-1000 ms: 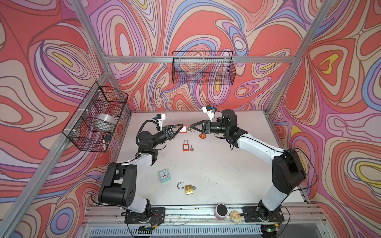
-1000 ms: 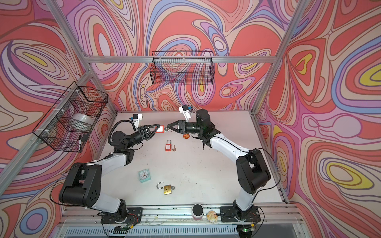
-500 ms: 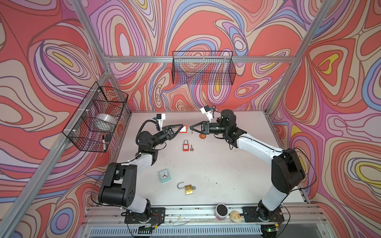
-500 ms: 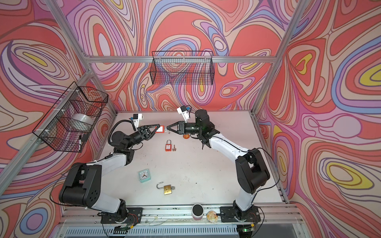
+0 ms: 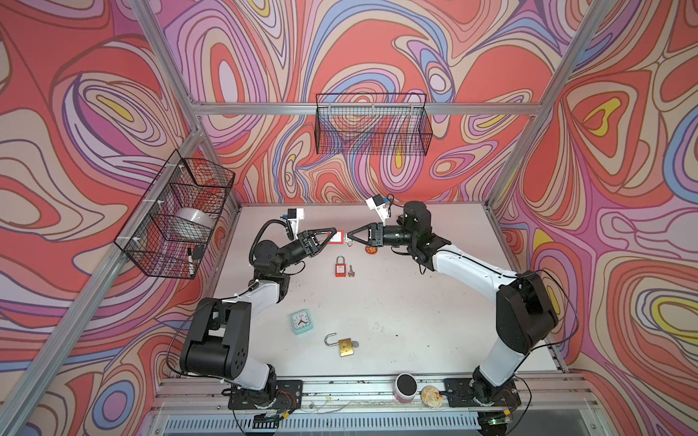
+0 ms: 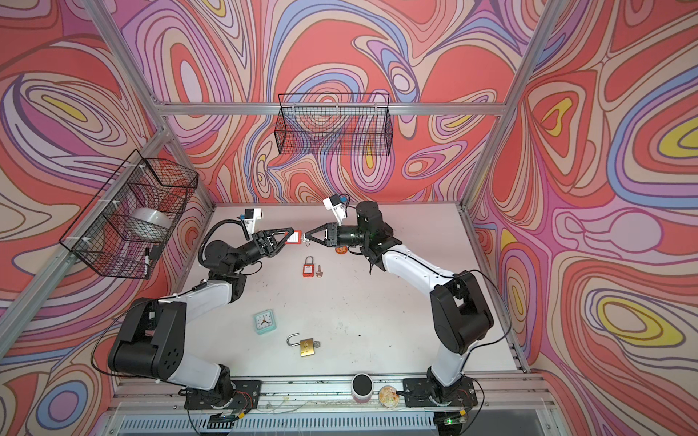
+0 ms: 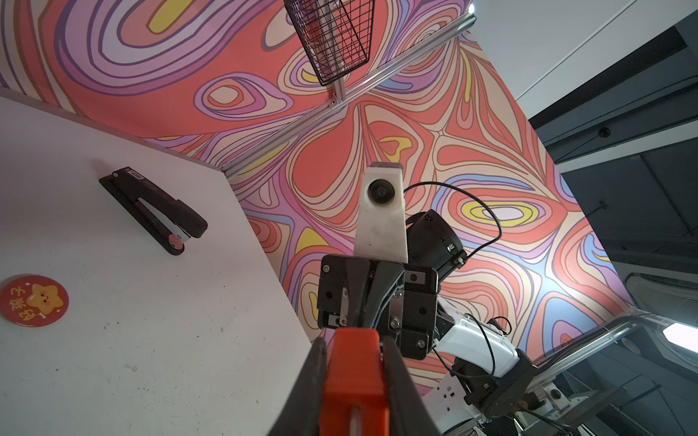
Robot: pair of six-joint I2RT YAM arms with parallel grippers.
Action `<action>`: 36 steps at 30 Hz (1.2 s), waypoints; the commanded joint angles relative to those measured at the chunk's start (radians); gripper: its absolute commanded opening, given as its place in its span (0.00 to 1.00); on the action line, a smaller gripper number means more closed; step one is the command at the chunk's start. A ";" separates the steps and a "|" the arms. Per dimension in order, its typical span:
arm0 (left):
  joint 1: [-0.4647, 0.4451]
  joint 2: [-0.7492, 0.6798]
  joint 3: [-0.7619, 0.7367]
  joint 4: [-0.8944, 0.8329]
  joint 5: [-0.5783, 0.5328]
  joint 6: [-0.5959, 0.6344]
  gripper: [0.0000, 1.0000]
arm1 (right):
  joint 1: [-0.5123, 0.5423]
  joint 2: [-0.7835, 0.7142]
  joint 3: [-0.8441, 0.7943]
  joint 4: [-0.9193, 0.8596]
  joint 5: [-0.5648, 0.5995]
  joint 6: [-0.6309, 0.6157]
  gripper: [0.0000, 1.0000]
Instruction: Lock with the key
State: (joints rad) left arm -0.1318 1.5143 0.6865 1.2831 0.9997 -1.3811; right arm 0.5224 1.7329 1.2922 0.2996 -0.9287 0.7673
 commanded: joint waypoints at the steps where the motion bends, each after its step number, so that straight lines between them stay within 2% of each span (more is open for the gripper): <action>1: -0.003 -0.020 0.015 0.075 0.001 -0.006 0.00 | -0.017 -0.044 -0.054 0.000 0.020 -0.017 0.00; 10: -0.003 -0.022 0.010 0.076 0.004 -0.003 0.00 | -0.100 -0.154 -0.185 0.019 0.032 -0.011 0.00; 22: -0.003 -0.022 0.008 0.073 0.003 -0.001 0.00 | -0.151 -0.215 -0.220 -0.040 0.034 -0.047 0.00; 27: -0.003 -0.008 0.005 -0.051 0.005 0.059 0.00 | -0.171 -0.243 -0.245 -0.065 0.061 -0.058 0.00; 29: -0.010 -0.014 0.010 -0.183 0.007 0.134 0.00 | -0.177 -0.258 -0.265 -0.071 0.079 -0.057 0.00; 31: -0.027 -0.037 0.029 -0.397 0.000 0.280 0.00 | -0.179 -0.273 -0.288 -0.078 0.096 -0.064 0.00; 33: -0.064 -0.070 0.098 -0.777 -0.033 0.530 0.00 | -0.180 -0.291 -0.314 -0.082 0.119 -0.065 0.00; 35: -0.127 -0.069 0.239 -1.267 -0.131 0.879 0.00 | -0.181 -0.311 -0.344 -0.087 0.144 -0.068 0.00; 36: -0.150 -0.052 0.293 -1.409 -0.170 0.989 0.00 | -0.182 -0.321 -0.355 -0.088 0.159 -0.069 0.00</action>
State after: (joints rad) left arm -0.2188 1.4918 0.8383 0.4725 0.9260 -0.8680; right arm 0.3462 1.4483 0.9665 0.2268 -0.8265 0.7185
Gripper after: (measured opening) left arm 0.230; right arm 0.048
